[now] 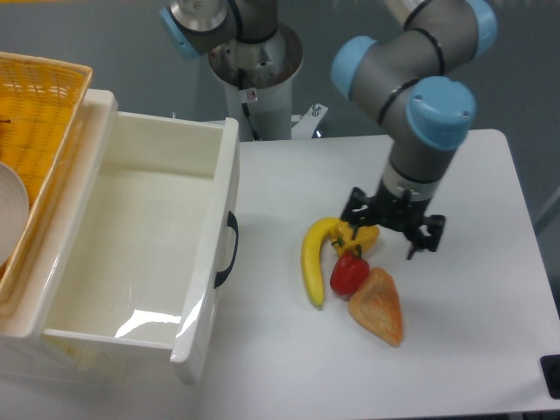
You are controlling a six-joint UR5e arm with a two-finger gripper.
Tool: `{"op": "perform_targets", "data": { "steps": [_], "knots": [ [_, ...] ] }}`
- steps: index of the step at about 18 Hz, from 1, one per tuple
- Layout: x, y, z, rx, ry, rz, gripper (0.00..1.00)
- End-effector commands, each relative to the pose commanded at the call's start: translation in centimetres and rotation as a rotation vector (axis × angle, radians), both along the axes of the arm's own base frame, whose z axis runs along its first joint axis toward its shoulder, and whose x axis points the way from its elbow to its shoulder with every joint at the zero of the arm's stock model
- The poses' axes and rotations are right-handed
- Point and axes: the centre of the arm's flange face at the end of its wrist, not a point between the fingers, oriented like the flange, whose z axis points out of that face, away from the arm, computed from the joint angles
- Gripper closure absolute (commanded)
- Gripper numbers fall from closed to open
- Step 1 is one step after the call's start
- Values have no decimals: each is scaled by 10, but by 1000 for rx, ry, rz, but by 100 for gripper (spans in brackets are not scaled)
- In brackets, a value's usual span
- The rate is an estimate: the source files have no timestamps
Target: Slide the top white drawer open
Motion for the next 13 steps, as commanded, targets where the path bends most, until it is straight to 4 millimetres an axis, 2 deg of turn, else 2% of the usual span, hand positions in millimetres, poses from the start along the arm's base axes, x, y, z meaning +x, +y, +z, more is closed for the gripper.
{"op": "perform_targets", "data": {
  "steps": [4,8,13],
  "knots": [
    [-26,-11,-26,-81,50,-172,0],
    [-44,-15,-38,-102,68,-265,0],
    [-47,-16,-41,-102,65,-265,0]
  ]
}}
